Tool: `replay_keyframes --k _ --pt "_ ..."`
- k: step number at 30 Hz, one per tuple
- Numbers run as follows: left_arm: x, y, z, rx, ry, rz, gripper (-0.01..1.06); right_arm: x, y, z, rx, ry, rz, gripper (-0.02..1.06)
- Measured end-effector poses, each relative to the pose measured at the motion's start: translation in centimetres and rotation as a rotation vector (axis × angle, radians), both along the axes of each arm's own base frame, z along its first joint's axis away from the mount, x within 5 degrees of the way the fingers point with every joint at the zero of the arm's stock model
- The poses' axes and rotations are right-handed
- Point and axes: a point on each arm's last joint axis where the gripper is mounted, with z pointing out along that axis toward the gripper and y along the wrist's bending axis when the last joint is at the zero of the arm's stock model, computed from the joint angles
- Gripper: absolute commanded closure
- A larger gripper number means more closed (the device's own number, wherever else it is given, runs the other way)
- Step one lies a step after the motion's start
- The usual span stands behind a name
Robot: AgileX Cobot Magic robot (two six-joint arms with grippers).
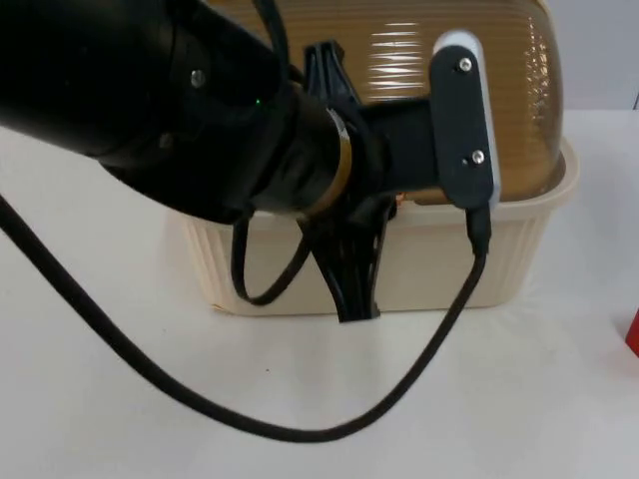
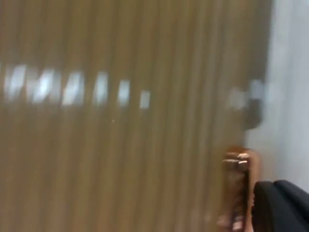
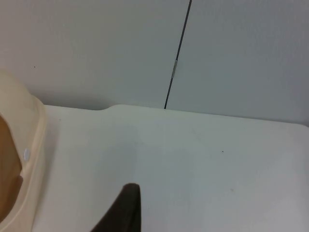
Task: Open the box lid with the left hand, place the block into the box with the right hand, then close the box lid with the left hand.
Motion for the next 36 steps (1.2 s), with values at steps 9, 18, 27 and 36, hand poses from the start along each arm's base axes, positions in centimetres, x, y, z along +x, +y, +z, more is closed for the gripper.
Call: replay_keyframes --k 9,18,27,36 --pt "-0.1 -0.3 -0.7 0.033 0.029 -0.058 1.05 0.0 0.0 0.0 0.000 0.002 0.000 0.00" --pt "0.9 -0.5 -0.7 0.042 0.012 -0.025 1.05 0.0 0.0 0.0 0.000 0.006 -0.001 0.00" --pt "0.9 -0.4 -0.6 0.048 0.008 -0.013 1.05 0.0 0.0 -0.1 0.002 0.007 -0.003 0.00" --pt "1.3 0.0 -0.4 0.091 -0.026 0.030 1.05 0.0 0.0 -0.1 0.002 0.007 -0.003 0.00"
